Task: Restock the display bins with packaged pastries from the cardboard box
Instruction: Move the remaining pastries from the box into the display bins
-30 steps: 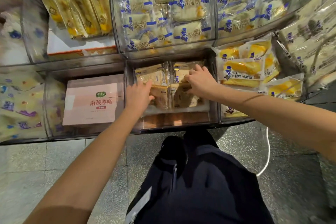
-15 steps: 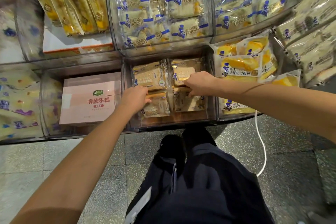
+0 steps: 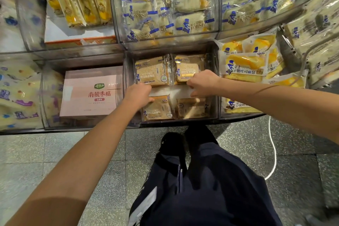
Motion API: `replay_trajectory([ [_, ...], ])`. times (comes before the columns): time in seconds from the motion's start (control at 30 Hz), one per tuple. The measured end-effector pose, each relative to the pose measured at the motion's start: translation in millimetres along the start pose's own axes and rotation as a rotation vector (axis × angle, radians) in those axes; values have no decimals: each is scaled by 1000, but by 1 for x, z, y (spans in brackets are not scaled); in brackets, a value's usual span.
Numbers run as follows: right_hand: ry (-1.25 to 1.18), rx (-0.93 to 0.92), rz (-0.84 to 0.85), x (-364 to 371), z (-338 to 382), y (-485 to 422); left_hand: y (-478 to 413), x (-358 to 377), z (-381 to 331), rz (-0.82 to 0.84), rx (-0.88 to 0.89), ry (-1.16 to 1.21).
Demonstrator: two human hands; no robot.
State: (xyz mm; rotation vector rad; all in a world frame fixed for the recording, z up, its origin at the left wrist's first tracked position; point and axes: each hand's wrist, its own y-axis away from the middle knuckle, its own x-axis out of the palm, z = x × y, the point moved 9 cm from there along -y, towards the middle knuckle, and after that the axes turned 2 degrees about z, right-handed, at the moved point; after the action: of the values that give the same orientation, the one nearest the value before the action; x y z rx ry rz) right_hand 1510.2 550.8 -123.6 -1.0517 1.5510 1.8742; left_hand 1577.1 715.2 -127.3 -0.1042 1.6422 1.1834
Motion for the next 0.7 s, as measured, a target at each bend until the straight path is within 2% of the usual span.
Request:
replay_trajectory([
  [0.23,-439,47,-84,-17,-23,7,4,-38,-6,-95,42,38],
  [0.53,-574,85,-258,-64,-53,36,8,-125,-30,-225,137,192],
  [0.7,-623,163,-453,-103,-76,55,13,-172,-40,-302,196,229],
])
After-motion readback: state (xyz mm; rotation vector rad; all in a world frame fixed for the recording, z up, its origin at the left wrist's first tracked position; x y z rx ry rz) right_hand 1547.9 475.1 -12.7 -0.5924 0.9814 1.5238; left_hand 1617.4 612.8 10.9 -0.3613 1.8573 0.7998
